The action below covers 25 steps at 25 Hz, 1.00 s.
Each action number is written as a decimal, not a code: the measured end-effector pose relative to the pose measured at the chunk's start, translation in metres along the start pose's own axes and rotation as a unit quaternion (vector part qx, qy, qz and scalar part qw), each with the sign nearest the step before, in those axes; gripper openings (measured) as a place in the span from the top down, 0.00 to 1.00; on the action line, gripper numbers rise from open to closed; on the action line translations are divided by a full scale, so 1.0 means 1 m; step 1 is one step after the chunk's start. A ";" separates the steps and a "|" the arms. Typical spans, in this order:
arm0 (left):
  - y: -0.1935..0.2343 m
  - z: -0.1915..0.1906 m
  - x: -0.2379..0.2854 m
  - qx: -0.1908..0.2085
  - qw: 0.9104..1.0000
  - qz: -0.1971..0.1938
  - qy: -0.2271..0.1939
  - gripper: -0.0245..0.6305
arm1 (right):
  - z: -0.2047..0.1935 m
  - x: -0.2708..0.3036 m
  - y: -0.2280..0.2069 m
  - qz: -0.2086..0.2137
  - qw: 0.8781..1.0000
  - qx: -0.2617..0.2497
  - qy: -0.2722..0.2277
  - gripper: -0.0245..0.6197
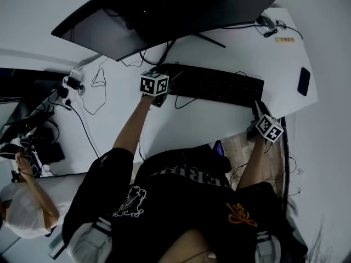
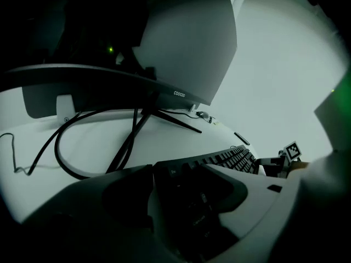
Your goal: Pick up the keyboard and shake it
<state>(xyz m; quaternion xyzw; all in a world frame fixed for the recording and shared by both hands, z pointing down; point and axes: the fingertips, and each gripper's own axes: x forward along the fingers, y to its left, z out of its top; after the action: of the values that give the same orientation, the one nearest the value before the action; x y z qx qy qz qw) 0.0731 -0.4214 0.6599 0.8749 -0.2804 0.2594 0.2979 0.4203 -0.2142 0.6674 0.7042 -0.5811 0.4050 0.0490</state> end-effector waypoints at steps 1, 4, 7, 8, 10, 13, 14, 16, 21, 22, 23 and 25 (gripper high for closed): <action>0.000 0.002 0.000 0.011 1.000 -0.001 0.000 0.55 | 0.000 0.000 -0.001 -0.002 1.000 0.003 -0.004 0.65; -0.002 0.005 -0.006 0.041 0.999 0.006 0.005 0.55 | -0.001 -0.003 0.001 -0.011 1.000 0.008 -0.005 0.65; -0.009 0.006 -0.019 0.059 0.998 0.006 -0.001 0.55 | 0.001 -0.009 0.009 -0.012 1.000 -0.005 -0.004 0.65; -0.014 0.007 -0.024 0.064 0.998 0.002 -0.008 0.55 | 0.003 -0.014 0.013 -0.010 1.000 -0.012 -0.007 0.65; -0.025 0.011 -0.038 0.072 0.997 -0.008 -0.026 0.55 | 0.010 -0.025 0.028 0.003 1.000 -0.025 -0.018 0.65; -0.042 0.016 -0.064 0.078 0.995 -0.024 -0.059 0.56 | 0.014 -0.040 0.064 0.040 0.998 -0.043 -0.034 0.65; -0.049 0.016 -0.073 0.081 0.994 -0.029 -0.069 0.56 | 0.012 -0.044 0.078 0.056 0.997 -0.049 -0.035 0.65; -0.064 0.016 -0.092 0.089 0.992 -0.040 -0.086 0.58 | 0.008 -0.055 0.108 0.082 0.994 -0.062 -0.038 0.65; -0.109 0.006 -0.140 0.124 0.983 -0.066 -0.117 0.62 | -0.002 -0.090 0.182 0.133 0.986 -0.085 -0.053 0.69; -0.117 0.003 -0.151 0.132 0.981 -0.070 -0.123 0.63 | -0.009 -0.097 0.195 0.145 0.984 -0.090 -0.051 0.72; -0.125 -0.001 -0.162 0.139 0.979 -0.073 -0.128 0.64 | -0.017 -0.103 0.208 0.156 0.982 -0.094 -0.049 0.73; -0.137 -0.011 -0.186 0.148 0.976 -0.080 -0.140 0.66 | -0.032 -0.118 0.233 0.172 0.979 -0.102 -0.049 0.73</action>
<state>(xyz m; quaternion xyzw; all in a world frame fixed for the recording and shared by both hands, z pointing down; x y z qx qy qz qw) 0.0265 -0.2597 0.5003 0.9565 -0.2066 0.1480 0.1431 0.2043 -0.1795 0.5209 0.6041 -0.7332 0.3114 0.0217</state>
